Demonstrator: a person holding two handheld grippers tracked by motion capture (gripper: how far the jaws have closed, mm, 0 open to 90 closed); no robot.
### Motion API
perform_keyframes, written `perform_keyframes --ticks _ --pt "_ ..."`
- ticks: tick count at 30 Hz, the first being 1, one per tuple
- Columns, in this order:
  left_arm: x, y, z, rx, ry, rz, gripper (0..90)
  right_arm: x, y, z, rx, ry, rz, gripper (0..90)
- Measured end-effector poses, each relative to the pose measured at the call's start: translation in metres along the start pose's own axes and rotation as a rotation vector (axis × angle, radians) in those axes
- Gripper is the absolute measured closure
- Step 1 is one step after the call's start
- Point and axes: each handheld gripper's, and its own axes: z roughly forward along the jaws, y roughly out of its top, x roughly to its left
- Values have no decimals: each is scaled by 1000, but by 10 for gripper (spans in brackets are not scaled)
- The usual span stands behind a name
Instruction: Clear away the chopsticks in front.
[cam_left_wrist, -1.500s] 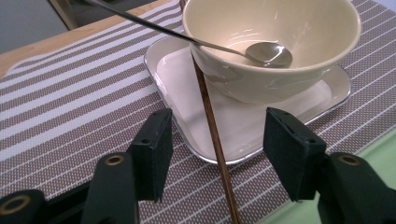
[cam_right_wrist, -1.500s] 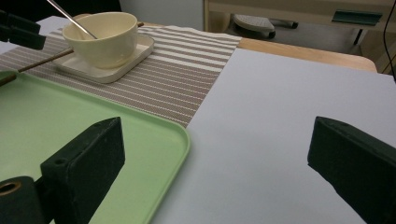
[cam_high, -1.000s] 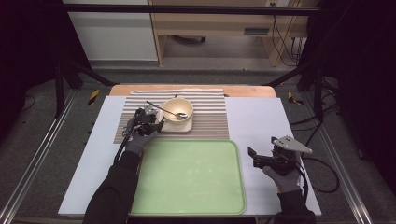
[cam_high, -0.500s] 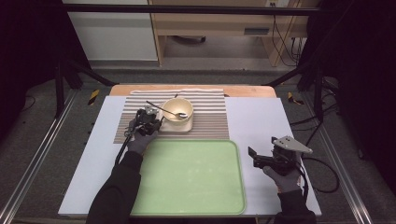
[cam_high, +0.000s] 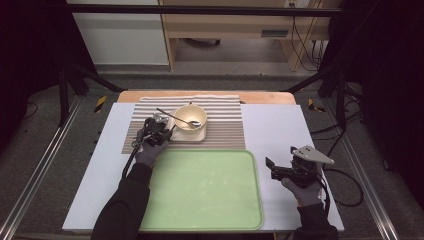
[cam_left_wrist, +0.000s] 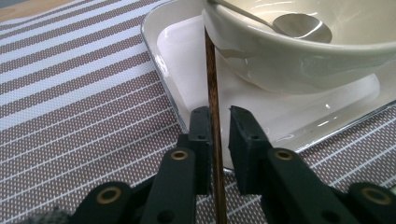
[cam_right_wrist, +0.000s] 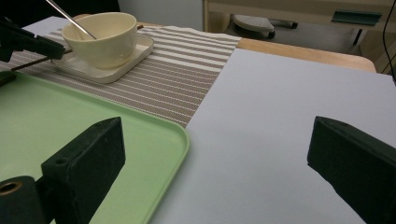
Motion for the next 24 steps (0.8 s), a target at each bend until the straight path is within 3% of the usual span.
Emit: perform_keyframes --ticks 7,12,19,24 --pt "2 7 7 -7 6 -1 713 -1 0 0 -3 -3 1 44" --pt "3 7 14 -16 9 -15 735 -1 0 0 -3 -2 0 44" --pt "3 6 15 -6 23 -24 842 -1 0 -1 -2 -2 4 44" --pt "2 7 14 -24 28 -39 848 -1 0 -1 -3 -3 2 44"
